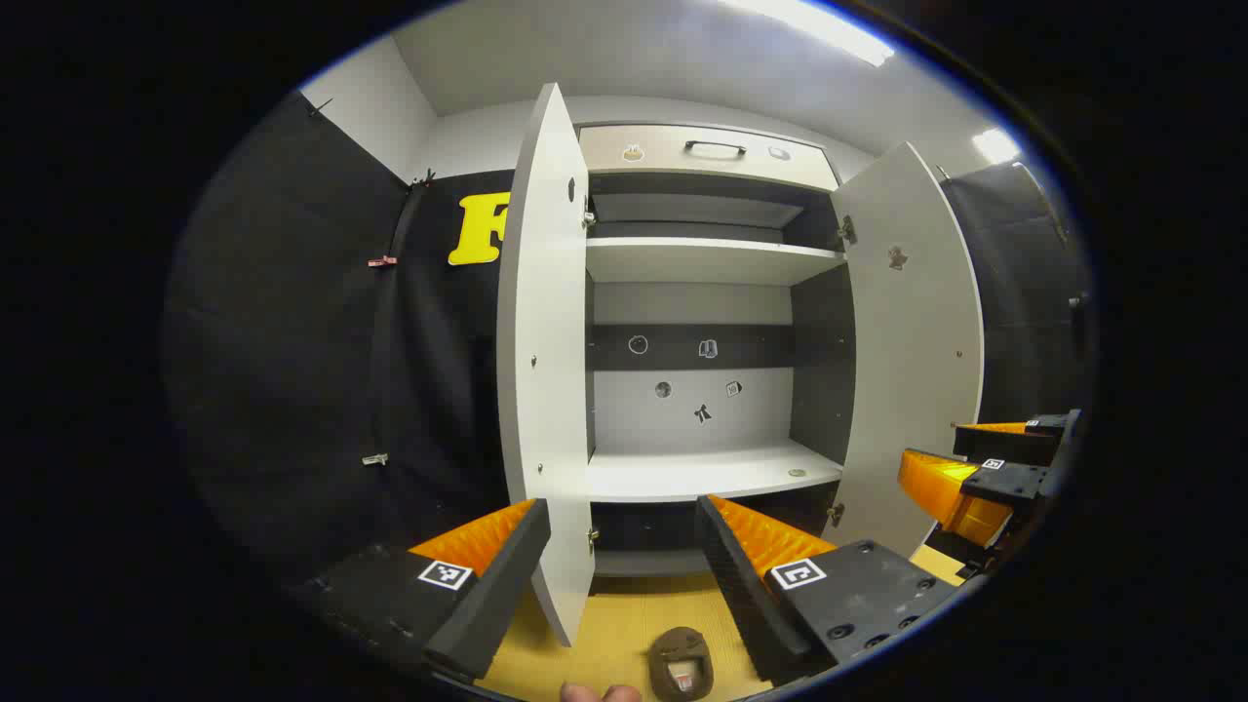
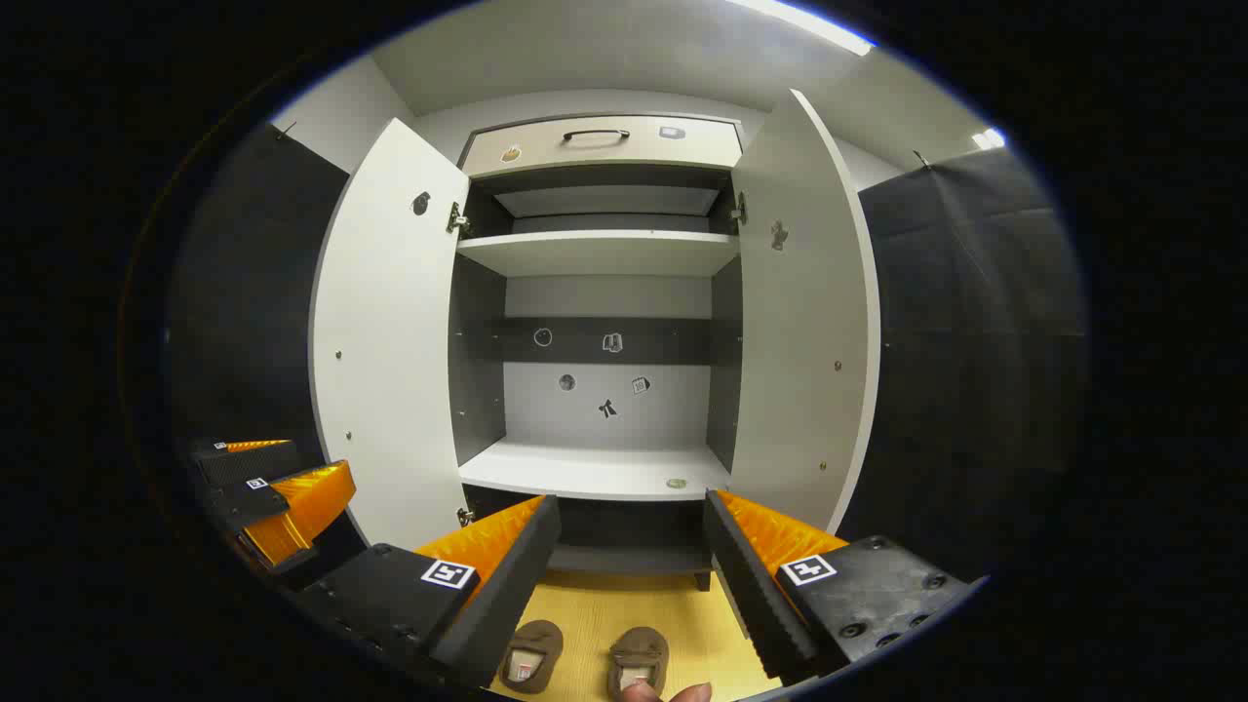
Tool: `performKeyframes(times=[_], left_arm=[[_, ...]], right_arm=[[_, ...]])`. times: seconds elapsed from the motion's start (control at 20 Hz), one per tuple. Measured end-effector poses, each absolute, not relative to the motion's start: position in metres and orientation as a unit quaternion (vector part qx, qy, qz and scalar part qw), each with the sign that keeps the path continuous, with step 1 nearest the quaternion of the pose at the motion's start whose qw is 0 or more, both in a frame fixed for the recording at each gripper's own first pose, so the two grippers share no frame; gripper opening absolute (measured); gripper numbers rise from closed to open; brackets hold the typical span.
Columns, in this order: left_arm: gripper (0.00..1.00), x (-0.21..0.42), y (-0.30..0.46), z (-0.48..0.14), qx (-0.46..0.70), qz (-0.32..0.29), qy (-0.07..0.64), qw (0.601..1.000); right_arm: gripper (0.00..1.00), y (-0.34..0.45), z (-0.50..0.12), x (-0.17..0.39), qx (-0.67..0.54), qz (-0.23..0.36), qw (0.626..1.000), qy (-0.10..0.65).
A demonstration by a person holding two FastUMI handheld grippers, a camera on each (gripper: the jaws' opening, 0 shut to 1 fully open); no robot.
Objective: Grab one shoe with the right hand and put it into the shoe cabinet, grab the other shoe with the left hand and put it into the shoe cabinet; then close the right door with the right hand and the left door with the left hand.
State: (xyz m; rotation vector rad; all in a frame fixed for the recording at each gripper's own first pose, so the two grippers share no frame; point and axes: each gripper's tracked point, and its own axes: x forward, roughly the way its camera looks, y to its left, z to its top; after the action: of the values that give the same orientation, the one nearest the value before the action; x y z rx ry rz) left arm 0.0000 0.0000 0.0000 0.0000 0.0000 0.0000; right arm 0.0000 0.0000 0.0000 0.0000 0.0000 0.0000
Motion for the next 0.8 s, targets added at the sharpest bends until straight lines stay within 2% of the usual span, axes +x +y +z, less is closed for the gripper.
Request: performKeyframes(times=[0.8], left_arm=[[0.95, 0.012, -0.011, -0.001, 0.006, -0.019, -0.002, 1.000]], right_arm=[[0.98, -0.006, -0.005, 0.007, -0.006, -0.008, 1.000, -0.003]])
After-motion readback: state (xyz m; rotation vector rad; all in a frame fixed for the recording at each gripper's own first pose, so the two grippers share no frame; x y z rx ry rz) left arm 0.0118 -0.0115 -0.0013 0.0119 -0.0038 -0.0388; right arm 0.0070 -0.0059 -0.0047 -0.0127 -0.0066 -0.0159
